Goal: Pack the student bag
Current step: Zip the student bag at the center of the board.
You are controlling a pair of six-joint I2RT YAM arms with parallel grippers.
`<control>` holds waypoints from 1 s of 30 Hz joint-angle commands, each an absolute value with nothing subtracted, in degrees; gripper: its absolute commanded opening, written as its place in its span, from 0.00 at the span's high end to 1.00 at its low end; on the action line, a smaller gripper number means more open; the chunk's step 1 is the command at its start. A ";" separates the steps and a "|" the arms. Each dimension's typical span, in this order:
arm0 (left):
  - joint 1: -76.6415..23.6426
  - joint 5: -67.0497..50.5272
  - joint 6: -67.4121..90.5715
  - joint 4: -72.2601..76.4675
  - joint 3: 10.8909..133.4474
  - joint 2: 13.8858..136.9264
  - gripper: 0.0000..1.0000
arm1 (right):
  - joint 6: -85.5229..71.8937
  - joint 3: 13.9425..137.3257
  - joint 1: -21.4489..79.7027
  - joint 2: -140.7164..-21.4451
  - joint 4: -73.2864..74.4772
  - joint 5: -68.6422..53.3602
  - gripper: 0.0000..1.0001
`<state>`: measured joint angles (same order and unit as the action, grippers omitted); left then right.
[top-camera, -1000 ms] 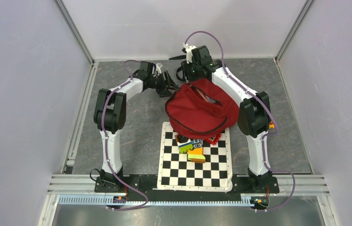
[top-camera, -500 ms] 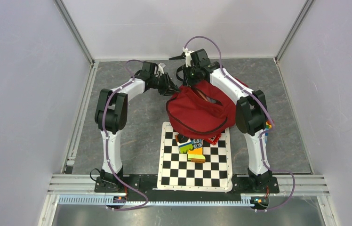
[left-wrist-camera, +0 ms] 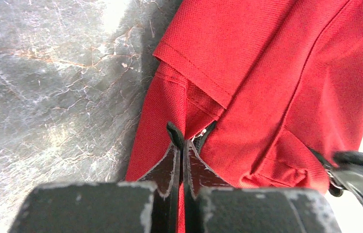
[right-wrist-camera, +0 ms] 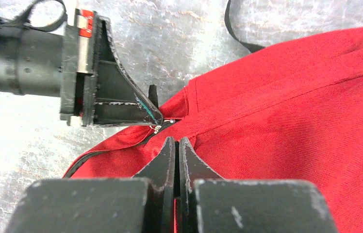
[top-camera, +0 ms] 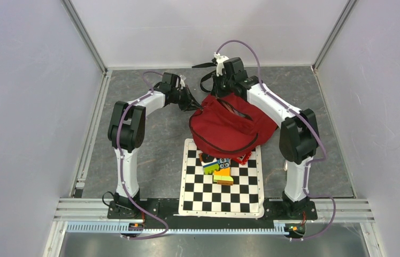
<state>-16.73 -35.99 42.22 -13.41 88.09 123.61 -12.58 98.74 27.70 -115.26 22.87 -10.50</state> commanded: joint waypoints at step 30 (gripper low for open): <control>-14.41 -21.01 37.35 -22.68 93.88 123.16 0.98 | -4.39 69.69 27.27 -87.51 18.14 -6.70 1.00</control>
